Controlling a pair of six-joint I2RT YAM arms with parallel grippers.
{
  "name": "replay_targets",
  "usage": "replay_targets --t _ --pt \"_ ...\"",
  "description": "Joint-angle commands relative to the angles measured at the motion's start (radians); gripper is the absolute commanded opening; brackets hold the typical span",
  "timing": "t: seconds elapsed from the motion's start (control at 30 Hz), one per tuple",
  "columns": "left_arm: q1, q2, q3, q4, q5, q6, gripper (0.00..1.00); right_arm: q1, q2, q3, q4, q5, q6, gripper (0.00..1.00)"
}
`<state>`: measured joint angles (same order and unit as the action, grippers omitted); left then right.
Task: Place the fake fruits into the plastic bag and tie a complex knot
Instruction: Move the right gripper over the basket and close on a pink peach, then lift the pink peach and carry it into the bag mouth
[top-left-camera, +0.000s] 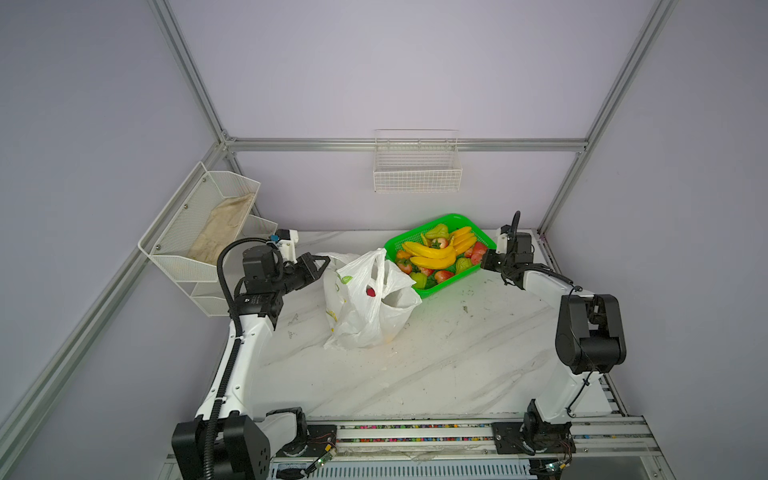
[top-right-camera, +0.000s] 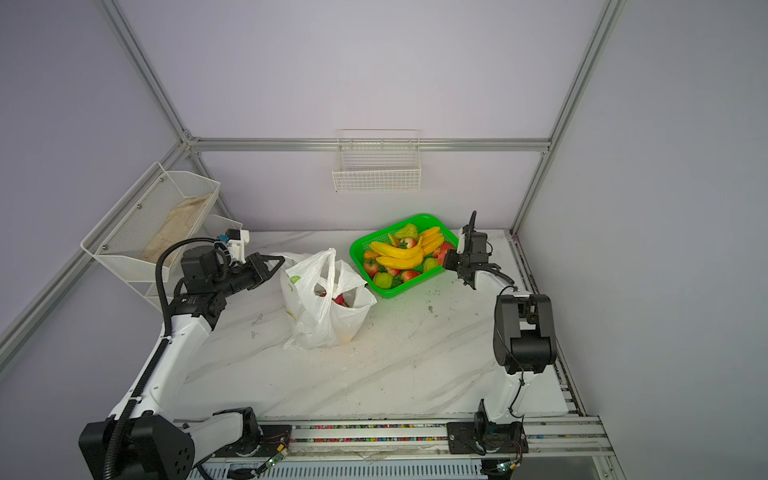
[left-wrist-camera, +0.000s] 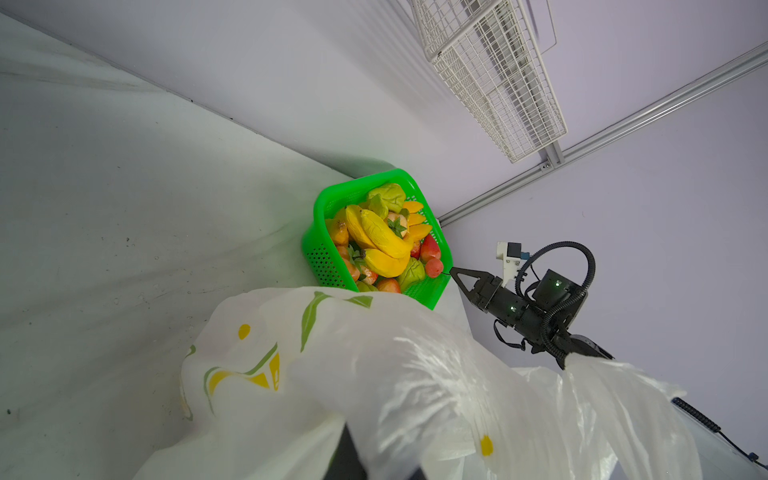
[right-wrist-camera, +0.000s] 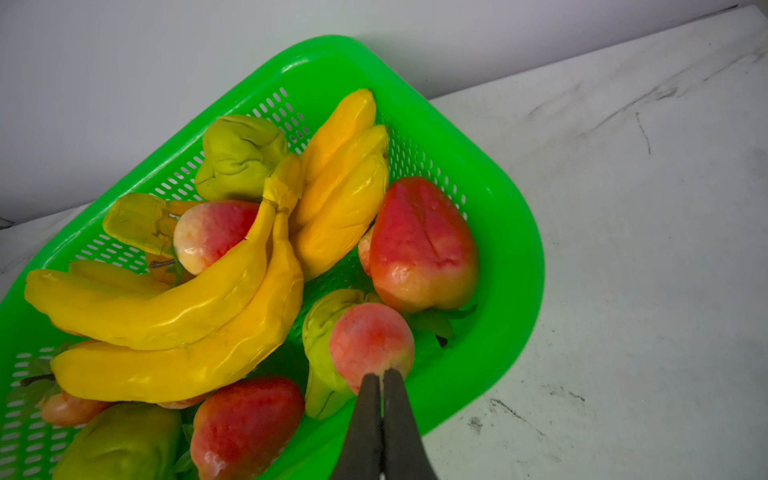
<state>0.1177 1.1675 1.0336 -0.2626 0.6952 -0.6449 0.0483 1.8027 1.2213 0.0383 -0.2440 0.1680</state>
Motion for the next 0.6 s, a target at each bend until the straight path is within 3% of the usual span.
replay_targets --t 0.0,0.07,0.37,0.57 --pt "0.008 -0.003 -0.029 0.048 0.018 -0.012 0.00 -0.003 -0.099 0.013 0.007 -0.065 -0.005 0.00" --pt "0.008 -0.003 -0.029 0.048 0.019 -0.013 0.00 -0.003 -0.143 0.001 0.006 -0.072 0.006 0.00" --pt "0.005 0.004 -0.030 0.064 0.045 -0.031 0.00 0.011 -0.456 -0.149 0.044 -0.298 0.109 0.00" --pt "-0.004 0.009 -0.033 0.079 0.058 -0.041 0.00 0.165 -0.647 -0.195 -0.064 -0.348 0.071 0.00"
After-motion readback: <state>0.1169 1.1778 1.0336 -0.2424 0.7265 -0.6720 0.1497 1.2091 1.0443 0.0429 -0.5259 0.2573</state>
